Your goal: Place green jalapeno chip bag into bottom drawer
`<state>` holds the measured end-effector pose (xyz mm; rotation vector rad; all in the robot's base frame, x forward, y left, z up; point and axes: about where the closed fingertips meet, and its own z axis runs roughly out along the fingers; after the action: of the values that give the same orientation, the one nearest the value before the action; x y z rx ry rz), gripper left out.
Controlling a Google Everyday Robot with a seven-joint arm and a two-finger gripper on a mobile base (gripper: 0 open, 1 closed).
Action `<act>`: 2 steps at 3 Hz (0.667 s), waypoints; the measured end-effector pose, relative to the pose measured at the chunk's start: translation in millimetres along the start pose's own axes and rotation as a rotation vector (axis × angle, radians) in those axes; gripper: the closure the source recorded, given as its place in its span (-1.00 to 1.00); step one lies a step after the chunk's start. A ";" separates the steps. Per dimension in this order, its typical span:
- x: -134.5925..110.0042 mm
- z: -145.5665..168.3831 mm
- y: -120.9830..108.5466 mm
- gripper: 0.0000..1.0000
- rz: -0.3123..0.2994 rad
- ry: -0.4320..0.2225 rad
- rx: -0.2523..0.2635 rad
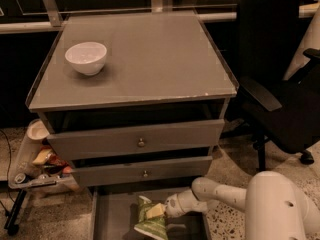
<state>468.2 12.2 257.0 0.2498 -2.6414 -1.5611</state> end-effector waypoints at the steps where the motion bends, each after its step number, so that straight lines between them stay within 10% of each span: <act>1: -20.4 15.1 -8.6 1.00 -0.001 -0.042 0.052; 2: -34.4 28.4 -12.3 1.00 -0.005 -0.066 0.121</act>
Offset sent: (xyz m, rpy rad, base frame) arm 0.0501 0.0350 -0.0336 -0.1991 -0.0958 -0.0951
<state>499.5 36.9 233.4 0.2149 -2.7921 -1.4377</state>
